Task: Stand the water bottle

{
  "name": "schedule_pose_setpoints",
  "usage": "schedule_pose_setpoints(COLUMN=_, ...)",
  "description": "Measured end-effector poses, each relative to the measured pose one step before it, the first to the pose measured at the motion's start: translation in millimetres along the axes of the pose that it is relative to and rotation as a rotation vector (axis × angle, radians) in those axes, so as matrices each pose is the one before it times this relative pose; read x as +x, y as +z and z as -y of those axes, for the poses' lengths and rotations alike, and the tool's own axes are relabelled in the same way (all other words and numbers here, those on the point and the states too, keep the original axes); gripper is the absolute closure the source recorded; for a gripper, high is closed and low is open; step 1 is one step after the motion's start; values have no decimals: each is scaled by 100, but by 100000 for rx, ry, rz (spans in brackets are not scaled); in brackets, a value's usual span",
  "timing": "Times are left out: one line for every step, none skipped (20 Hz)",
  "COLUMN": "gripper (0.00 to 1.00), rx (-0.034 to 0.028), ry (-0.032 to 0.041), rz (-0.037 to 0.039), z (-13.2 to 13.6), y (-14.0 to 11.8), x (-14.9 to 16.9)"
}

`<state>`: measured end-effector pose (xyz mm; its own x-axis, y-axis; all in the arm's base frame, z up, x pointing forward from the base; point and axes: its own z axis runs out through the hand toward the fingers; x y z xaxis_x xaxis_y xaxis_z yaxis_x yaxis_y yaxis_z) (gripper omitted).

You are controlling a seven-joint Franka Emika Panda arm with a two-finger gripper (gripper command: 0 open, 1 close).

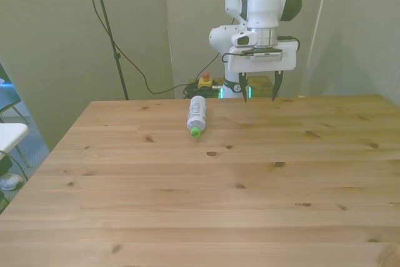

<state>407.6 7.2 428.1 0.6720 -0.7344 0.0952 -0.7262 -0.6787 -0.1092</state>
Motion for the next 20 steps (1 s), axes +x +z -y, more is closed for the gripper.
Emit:
schedule_pose_setpoints(gripper=0, rx=-86, ry=-8, rz=94, z=14, y=18, x=10)
schedule_pose_setpoints(gripper=0, rx=-512, ry=-194, rz=361, z=-28, y=83, x=-42)
schedule_pose_setpoints(gripper=0, rx=-297, ry=10, rz=-62, z=-89, y=-22, x=105)
schedule_pose_setpoints(gripper=0, rx=340, ry=623, rz=-847, z=-156, y=-362, x=511)
schedule_pose_setpoints(gripper=0, rx=313, ry=804, rz=-1156, z=-223, y=-653, x=840)
schedule_pose_setpoints(gripper=0, rx=372, ry=756, rz=-906, z=-346, y=-753, x=1026)
schedule_pose_setpoints(gripper=0, rx=199, ry=534, rz=-1123, z=-389, y=-820, x=1137)
schedule_pose_setpoints(gripper=0, rx=-54, ry=494, rz=-1329, z=-407, y=-746, x=1218)
schedule_pose_setpoints(gripper=0, rx=-839, ry=272, rz=-1281, z=-499, y=-450, x=1196)
schedule_pose_setpoints(gripper=0, rx=-1157, ry=-35, rz=-689, z=-488, y=-110, x=1079)
schedule_pose_setpoints(gripper=0, rx=-1577, ry=-381, rz=-954, z=-504, y=150, x=1098)
schedule_pose_setpoints(gripper=0, rx=-1802, ry=-74, rz=-302, z=-508, y=451, x=989)
schedule_pose_setpoints(gripper=0, rx=-1866, ry=-165, rz=-168, z=-485, y=624, x=912)
schedule_pose_setpoints(gripper=0, rx=-1589, ry=113, rz=-50, z=-445, y=713, x=841)
schedule_pose_setpoints(gripper=0, rx=-911, ry=245, rz=-460, z=-370, y=682, x=811)
schedule_pose_setpoints(gripper=0, rx=-645, ry=614, rz=-940, z=-397, y=662, x=851)
schedule_pose_setpoints(gripper=0, rx=-786, ry=746, rz=-822, z=-475, y=630, x=832)
schedule_pose_setpoints(gripper=0, rx=-759, ry=686, rz=-734, z=-466, y=600, x=821)
schedule_pose_setpoints(gripper=0, rx=-482, ry=846, rz=-195, z=-445, y=526, x=765)
schedule_pose_setpoints(gripper=0, rx=-276, ry=839, rz=-187, z=-373, y=399, x=816)
